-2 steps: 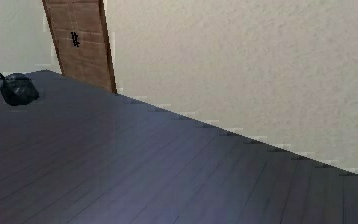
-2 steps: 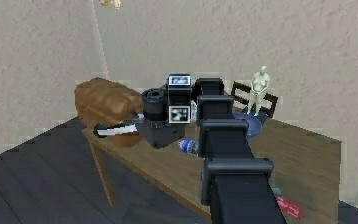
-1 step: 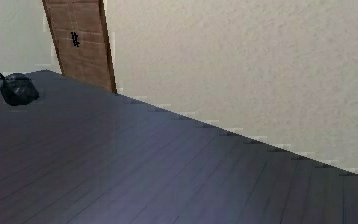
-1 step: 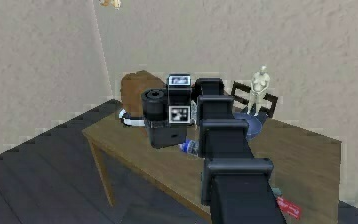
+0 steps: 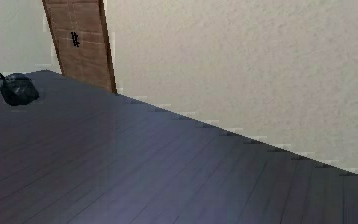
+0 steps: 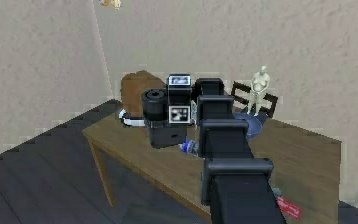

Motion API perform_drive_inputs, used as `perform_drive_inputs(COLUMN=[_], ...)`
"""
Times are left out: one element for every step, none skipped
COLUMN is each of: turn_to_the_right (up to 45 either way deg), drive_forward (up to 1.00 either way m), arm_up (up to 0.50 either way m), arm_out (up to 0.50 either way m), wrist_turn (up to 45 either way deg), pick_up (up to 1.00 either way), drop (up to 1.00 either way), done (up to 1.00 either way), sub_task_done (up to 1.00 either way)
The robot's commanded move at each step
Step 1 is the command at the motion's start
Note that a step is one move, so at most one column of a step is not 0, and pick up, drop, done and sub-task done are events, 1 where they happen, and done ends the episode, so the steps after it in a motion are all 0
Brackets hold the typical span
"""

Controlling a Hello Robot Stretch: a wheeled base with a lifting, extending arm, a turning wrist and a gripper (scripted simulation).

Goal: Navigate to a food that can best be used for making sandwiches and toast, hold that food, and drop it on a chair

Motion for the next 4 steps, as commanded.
perform_drive_inputs(turn_to_the_right=[0.0,0.0,0.0,-3.0], drive_forward=[0.0,0.0,0.0,0.0], arm_up=[-0.5,0.0,0.0,0.0], arm_out=[0.0,0.0,-0.1,0.0], wrist_turn=[0.0,0.0,0.0,0.0], pick_up=[0.0,0.0,0.0,0.0], drop=[0.0,1.0,0.0,0.0], done=[0.0,0.0,0.0,0.0], sub_task_done=[0.0,0.0,0.0,0.0])
